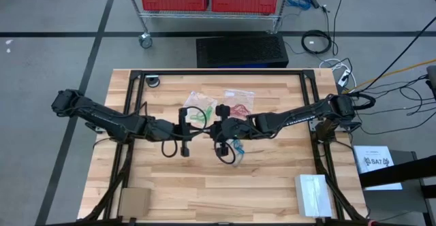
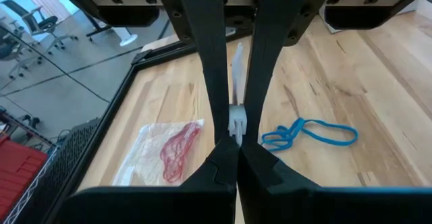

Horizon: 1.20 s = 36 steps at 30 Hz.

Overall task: Sort rubber bands
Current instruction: Open the bottom transparent zip bag

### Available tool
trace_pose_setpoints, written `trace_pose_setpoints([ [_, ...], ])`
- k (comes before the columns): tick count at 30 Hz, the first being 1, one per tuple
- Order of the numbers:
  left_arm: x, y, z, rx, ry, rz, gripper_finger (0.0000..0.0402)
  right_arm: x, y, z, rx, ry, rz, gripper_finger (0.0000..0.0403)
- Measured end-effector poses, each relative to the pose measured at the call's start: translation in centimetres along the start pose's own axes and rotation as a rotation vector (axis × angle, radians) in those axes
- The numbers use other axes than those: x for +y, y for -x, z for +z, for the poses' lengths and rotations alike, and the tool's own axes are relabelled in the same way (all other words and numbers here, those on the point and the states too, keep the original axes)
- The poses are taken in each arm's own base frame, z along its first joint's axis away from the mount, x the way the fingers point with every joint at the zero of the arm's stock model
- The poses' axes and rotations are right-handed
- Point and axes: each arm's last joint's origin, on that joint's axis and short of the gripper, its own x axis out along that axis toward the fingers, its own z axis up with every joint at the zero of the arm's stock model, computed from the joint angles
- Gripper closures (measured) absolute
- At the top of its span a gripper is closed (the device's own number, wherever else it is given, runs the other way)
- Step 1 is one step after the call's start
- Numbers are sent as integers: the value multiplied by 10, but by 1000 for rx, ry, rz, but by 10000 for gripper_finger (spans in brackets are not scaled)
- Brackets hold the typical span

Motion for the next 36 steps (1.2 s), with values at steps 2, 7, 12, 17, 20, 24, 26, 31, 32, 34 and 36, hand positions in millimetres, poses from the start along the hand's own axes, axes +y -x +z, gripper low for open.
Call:
trace_pose_setpoints([
  [2, 0, 0, 0, 1, 0, 0, 400, 0, 0, -1, 12, 7, 2, 385],
  [7, 0, 0, 0, 2, -1, 0, 400, 0, 3, -3, 48, 20, 10, 389],
  [12, 0, 0, -1, 10, -4, 3, 400, -2, 11, -7, 105, 28, 18, 390],
  [17, 1, 0, 0, 7, -3, 7, 400, -5, 23, -10, 172, 0, 25, 391],
  [20, 1, 2, 0, 5, -3, 8, 400, -5, 29, -14, 223, -9, 32, 391],
  [24, 2, 4, 1, -1, -1, 9, 400, -4, 35, -18, 275, -31, 36, 391],
  [26, 3, 5, 2, -6, 1, 9, 400, -5, 39, -18, 290, -43, 34, 391],
  [31, 3, 5, 2, -5, 1, 9, 400, -6, 42, -20, 314, -64, 32, 392],
  [32, 3, 5, 2, -5, 1, 9, 400, -6, 42, -21, 323, -67, 32, 392],
  [34, 3, 5, 2, -2, 0, 10, 400, -6, 44, -23, 349, -71, 31, 393],
  [36, 3, 6, 2, -2, -1, 14, 400, -6, 46, -30, 415, -69, 31, 395],
])
